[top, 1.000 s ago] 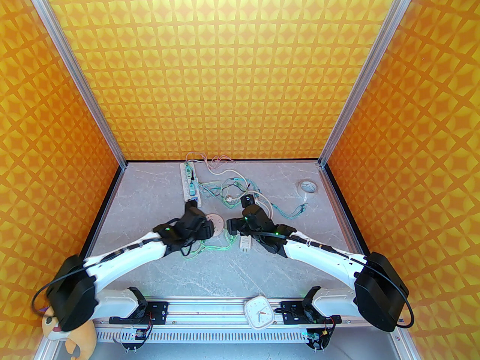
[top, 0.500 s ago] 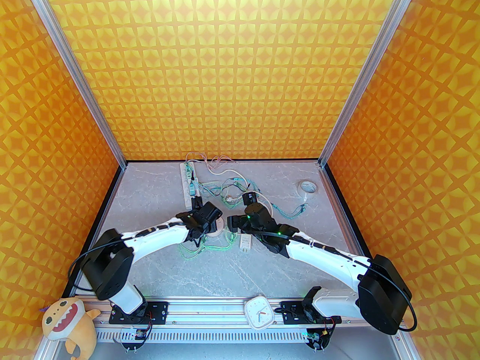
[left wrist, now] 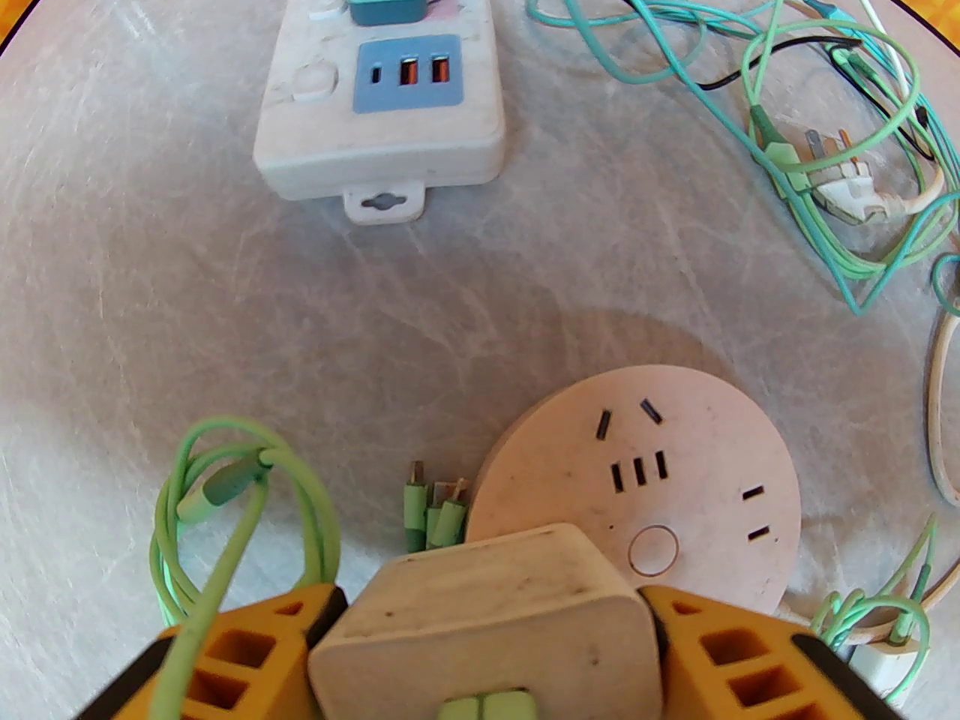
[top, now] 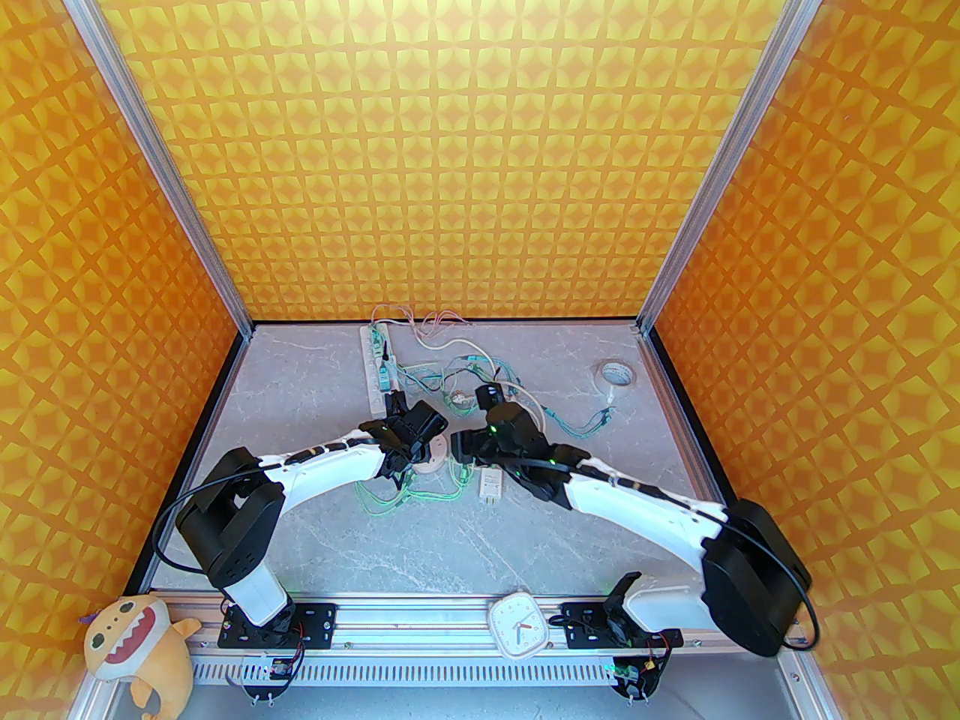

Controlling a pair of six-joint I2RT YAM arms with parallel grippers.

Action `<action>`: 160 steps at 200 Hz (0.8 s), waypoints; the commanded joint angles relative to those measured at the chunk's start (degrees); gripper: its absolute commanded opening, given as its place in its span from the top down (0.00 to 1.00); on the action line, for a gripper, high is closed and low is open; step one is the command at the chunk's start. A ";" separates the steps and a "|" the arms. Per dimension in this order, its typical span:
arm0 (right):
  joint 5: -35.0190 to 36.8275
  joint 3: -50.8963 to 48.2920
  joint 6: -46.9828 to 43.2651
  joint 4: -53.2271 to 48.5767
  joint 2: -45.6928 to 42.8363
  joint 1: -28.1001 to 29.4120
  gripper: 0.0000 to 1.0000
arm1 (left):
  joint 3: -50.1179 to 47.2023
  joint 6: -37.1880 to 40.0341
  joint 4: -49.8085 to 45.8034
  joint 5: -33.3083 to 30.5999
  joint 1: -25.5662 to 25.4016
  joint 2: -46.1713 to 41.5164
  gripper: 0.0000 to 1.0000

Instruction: Pull the plug off the socket

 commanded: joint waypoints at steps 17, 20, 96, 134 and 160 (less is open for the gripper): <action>-11.25 4.60 2.73 4.39 6.43 -1.71 0.69 | -3.08 8.49 2.69 2.34 1.23 -2.30 0.44; -12.08 4.95 3.01 4.57 7.09 -1.81 0.72 | -3.22 8.92 2.66 2.37 1.19 -2.48 0.44; -33.48 11.64 14.56 14.20 26.23 -6.55 1.00 | -4.60 12.51 3.80 6.40 2.42 -3.57 0.45; -35.07 14.04 14.80 12.29 30.69 -6.56 1.00 | -3.40 12.26 3.14 6.73 2.51 -2.79 0.45; -35.78 14.75 14.88 12.27 32.36 -6.56 1.00 | -3.07 12.14 3.07 7.00 2.56 -2.35 0.46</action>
